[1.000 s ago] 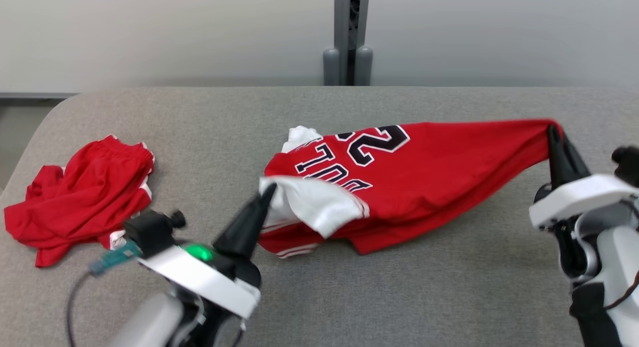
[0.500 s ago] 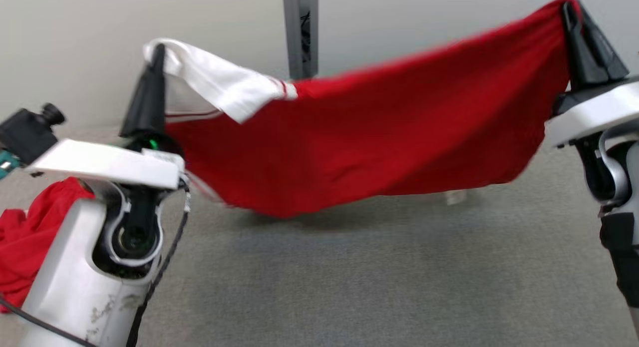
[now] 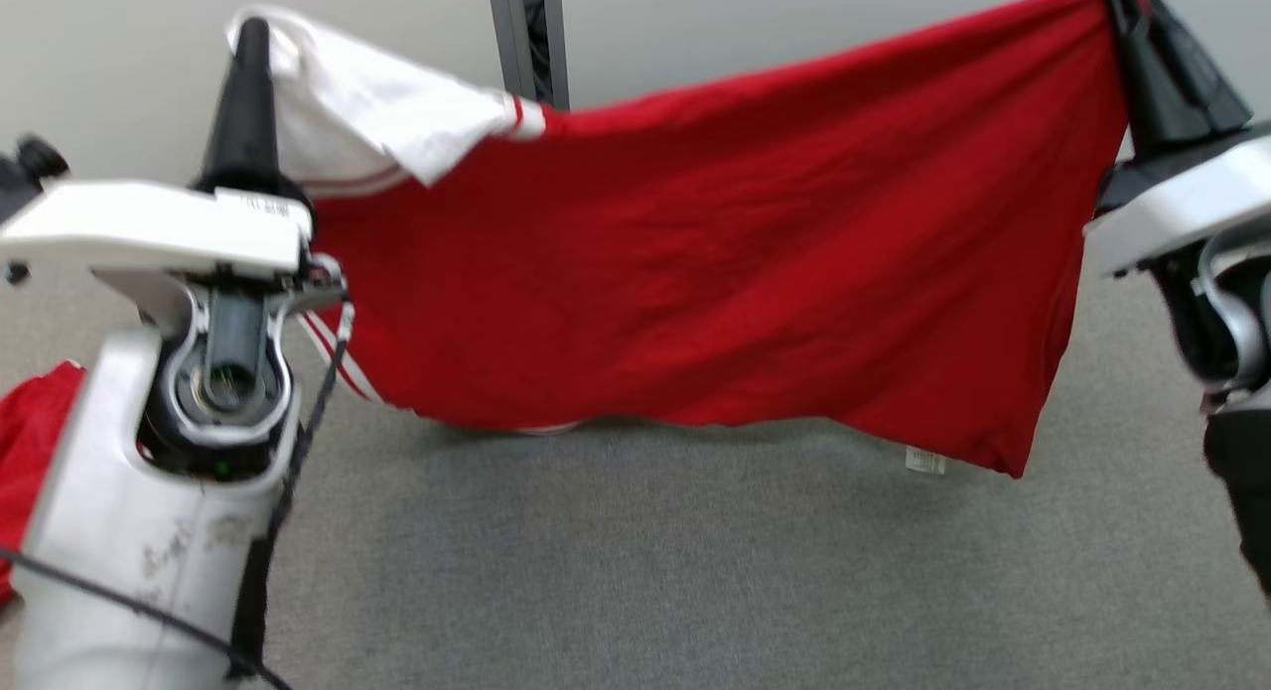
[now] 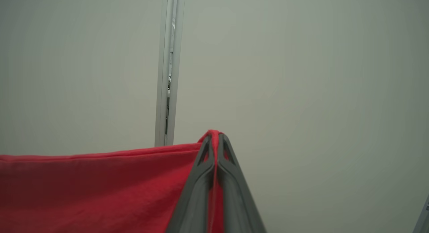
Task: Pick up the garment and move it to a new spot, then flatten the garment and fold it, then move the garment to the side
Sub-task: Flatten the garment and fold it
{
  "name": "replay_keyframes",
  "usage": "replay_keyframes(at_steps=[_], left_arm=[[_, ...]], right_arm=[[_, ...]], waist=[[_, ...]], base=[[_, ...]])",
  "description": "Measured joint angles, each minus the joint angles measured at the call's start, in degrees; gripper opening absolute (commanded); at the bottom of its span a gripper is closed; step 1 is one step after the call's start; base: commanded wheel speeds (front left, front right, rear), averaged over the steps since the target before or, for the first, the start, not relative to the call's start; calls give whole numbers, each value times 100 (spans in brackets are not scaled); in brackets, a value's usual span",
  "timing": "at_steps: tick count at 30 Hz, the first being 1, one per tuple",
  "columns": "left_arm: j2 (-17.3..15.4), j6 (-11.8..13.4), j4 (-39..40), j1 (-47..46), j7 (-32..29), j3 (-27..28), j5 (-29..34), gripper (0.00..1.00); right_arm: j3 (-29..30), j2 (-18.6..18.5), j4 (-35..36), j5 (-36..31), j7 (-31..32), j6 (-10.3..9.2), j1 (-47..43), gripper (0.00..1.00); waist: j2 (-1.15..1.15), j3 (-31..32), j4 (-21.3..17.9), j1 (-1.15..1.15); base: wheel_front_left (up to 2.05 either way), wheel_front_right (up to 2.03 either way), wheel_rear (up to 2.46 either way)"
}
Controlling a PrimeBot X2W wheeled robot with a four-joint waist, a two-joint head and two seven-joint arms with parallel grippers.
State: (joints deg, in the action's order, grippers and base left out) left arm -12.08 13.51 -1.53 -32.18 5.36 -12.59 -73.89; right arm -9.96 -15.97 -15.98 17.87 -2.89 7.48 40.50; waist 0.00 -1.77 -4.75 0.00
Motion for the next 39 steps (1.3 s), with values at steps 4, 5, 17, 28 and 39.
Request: replay_keyframes(at_steps=[4, 5, 17, 28, 39], left_arm=[[-79, 165, -110, -664, -202, 35, -13, 0], [-121, 209, -167, -920, -257, 38, 0, 0], [336, -86, -2258, -5024, 190, -163, 745, 0], [792, -1592, -3540, -6325, 964, 331, 1488, 0], [937, -1847, -4242, -5098, 972, 54, 1446, 0]], right_arm=[[-71, -122, -38, 221, 201, 0, 436, 0], [-119, -146, -88, 308, 249, 0, 631, 0], [-550, -15, -1752, 821, -668, 1, 4103, 0], [135, 172, -1919, 732, -1226, 1, 4698, 0], [26, 116, -2390, 1094, -1225, 1, 3437, 0]], waist=[[0, -349, -19, 0], [0, -468, -23, 0], [0, -2223, -68, 0], [0, -3056, 164, 0], [0, -3542, 588, 0]], base=[[0, 0, 0], [0, 0, 0], [0, 0, 0], [0, 0, 0], [0, 0, 0]])
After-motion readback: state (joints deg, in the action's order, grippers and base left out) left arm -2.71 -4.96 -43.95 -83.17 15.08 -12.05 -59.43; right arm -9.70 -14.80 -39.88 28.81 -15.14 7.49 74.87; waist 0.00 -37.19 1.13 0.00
